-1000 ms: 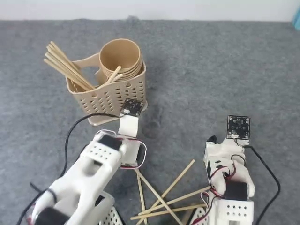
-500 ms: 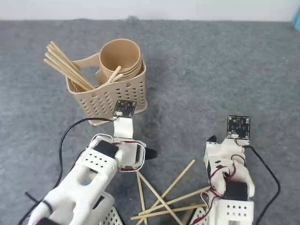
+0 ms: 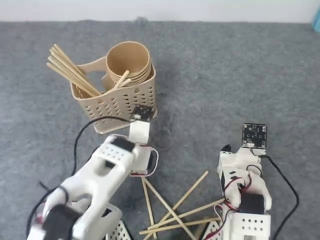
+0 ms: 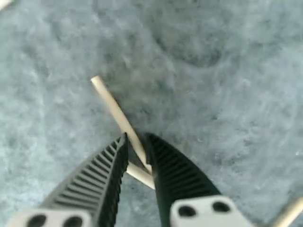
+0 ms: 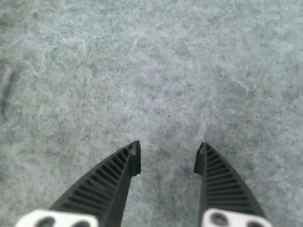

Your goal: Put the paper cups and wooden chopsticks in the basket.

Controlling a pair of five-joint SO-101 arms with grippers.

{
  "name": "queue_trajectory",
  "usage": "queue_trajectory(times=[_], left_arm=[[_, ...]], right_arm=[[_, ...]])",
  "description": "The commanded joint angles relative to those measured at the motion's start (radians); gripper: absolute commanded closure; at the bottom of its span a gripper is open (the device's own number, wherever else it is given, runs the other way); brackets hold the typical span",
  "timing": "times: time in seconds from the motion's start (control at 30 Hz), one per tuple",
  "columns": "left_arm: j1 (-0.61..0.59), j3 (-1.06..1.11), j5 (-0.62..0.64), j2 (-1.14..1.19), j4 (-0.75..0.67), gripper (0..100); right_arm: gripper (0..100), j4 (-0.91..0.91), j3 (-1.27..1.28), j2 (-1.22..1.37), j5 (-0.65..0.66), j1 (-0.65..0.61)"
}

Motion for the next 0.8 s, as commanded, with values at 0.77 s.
queue_trajectory(times=[0.77], left_arm=[[-0.092,0.096,-0.143,-0.853,0.242,99]], right_arm=[[80.0,-0.001,0.023,-0.018,0.015,0.016]])
